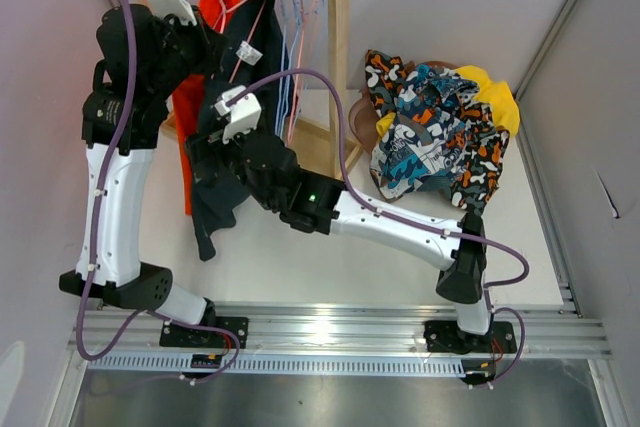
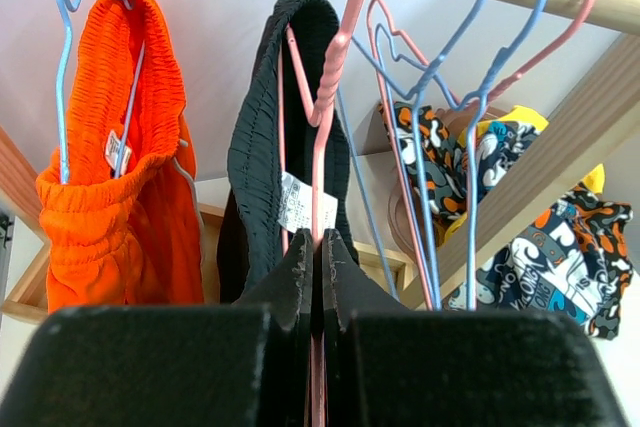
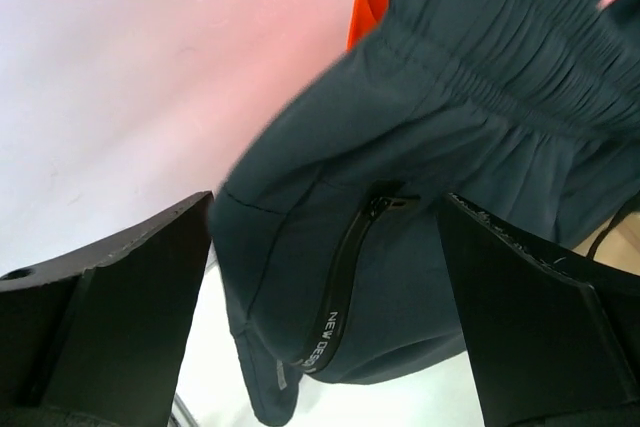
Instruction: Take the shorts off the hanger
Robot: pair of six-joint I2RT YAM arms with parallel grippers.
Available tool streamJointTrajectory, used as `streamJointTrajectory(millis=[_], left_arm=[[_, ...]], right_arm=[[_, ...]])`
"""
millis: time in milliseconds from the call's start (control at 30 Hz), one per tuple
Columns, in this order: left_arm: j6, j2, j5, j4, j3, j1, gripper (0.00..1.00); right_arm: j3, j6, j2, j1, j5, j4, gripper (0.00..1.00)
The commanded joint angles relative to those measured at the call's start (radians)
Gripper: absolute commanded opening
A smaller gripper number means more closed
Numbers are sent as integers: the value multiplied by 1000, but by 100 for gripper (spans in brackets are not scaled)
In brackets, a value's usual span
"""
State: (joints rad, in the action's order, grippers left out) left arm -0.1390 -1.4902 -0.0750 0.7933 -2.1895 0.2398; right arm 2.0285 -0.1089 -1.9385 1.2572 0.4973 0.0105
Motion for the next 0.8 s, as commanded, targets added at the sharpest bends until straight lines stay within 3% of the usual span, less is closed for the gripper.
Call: streamJointTrajectory(millis=[0, 67, 200, 267, 300, 500, 767], left_arm=[[-22, 41, -34, -92, -33, -5, 0], [-24, 30, -35, -75, -56, -7, 0], [-25, 4, -37, -69, -105, -10, 0], [-28, -8, -43, -57, -151, -13, 0], [-30, -13, -46, -54, -157, -14, 0], [-46, -57, -80, -42, -260, -53, 0], [-73, -91, -118, -66, -276, -112, 0]], right_arm=[[27, -58, -22, 13, 47, -39, 99], [0, -78, -20, 18, 58, -35, 95], [-129, -124, -4, 47, 75, -23, 58], [-174, -153, 6, 62, 83, -8, 31], [-195, -166, 9, 65, 81, 14, 0], [-326, -216, 18, 126, 99, 17, 0], [-442, -319, 6, 203, 127, -6, 0]])
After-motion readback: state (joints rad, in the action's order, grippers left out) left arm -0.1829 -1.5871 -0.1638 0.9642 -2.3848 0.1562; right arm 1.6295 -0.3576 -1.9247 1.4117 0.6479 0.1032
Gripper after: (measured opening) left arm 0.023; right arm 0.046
